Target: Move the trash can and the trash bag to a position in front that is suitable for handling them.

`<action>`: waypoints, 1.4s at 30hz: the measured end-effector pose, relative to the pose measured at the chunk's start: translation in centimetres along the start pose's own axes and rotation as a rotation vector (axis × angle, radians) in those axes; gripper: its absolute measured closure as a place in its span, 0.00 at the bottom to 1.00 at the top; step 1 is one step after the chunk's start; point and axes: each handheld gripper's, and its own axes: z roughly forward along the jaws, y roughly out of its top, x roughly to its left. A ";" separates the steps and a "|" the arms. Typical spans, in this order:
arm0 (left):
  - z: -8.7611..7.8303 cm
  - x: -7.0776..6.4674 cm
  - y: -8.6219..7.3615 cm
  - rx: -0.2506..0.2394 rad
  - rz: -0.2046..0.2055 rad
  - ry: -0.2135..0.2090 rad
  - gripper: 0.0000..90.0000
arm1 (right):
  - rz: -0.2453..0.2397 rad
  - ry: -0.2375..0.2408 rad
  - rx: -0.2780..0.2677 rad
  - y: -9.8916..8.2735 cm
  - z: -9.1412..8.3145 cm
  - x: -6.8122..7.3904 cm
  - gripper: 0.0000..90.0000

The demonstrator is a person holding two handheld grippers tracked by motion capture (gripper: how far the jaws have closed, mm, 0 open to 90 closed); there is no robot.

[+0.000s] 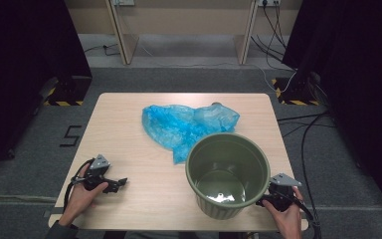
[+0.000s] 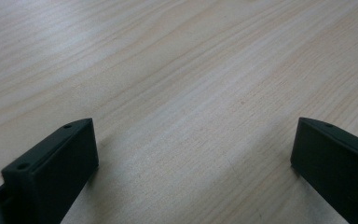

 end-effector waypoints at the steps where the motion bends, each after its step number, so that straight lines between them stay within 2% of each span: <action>1: -0.1 -0.3 0.1 -0.007 0.006 -0.011 0.04 | 0.015 -0.006 -0.009 -0.1 -0.6 0.4 0.18; 4: -0.1 -0.8 0.3 -0.021 0.024 -0.032 0.20 | 0.026 -0.012 -0.015 -0.2 -1.2 0.9 0.18; 5: -0.1 -0.9 0.5 -0.012 0.031 -0.057 0.20 | 0.035 -0.011 -0.014 -0.2 -1.5 1.1 0.18; 6: 0.0 -1.4 0.9 -0.006 0.024 -0.114 0.15 | 0.042 -0.005 -0.016 -0.3 -1.9 1.6 0.18; 7: 0.0 -1.4 0.9 -0.006 0.024 -0.114 0.18 | 0.042 -0.005 -0.016 -0.3 -1.9 1.6 0.18; 9: 0.2 -1.9 1.2 -0.020 0.024 -0.142 0.18 | 0.043 -0.010 -0.012 -0.3 -2.4 2.2 0.22; 11: 0.4 -2.4 1.5 -0.023 0.039 -0.143 0.16 | 0.036 -0.051 -0.006 0.0 -2.9 2.9 0.24; 13: 0.7 -2.9 1.9 -0.030 0.047 -0.155 0.16 | 0.024 -0.048 -0.011 0.2 -3.0 3.2 0.24; 16: 0.9 -3.2 2.0 -0.034 0.038 -0.164 0.17 | 0.026 -0.030 -0.015 0.5 -2.9 3.6 0.24; 21: 1.4 -4.0 2.0 -0.016 0.061 -0.174 0.17 | -0.019 0.017 -0.010 1.5 -1.8 5.2 0.24; 23: 1.5 -4.3 2.0 -0.017 0.086 -0.156 0.16 | -0.058 0.040 -0.002 2.4 -1.0 6.2 0.24; 27: 1.7 -4.4 2.0 -0.023 0.097 -0.144 0.16 | -0.083 0.065 0.004 3.4 0.0 6.9 0.24; 29: 1.8 -4.6 1.9 -0.026 0.115 -0.128 0.16 | -0.096 0.073 0.005 4.1 0.6 7.4 0.24; 32: 1.9 -4.5 1.9 -0.029 0.124 -0.134 0.15 | -0.125 0.098 0.012 5.2 1.7 8.2 0.24; 36: 2.0 -4.4 2.0 -0.025 0.133 -0.143 0.13 | -0.139 0.103 0.008 5.9 2.2 8.1 0.23; 38: 2.1 -4.3 2.1 -0.023 0.136 -0.149 0.11 | -0.110 0.107 -0.004 6.6 2.5 7.4 0.23; 40: 2.2 -4.2 2.2 -0.020 0.140 -0.150 0.09 | -0.083 0.101 -0.011 8.0 3.4 5.9 0.23; 42: 2.3 -4.1 2.3 -0.016 0.141 -0.151 0.07 | -0.076 0.096 -0.015 8.4 3.6 5.6 0.23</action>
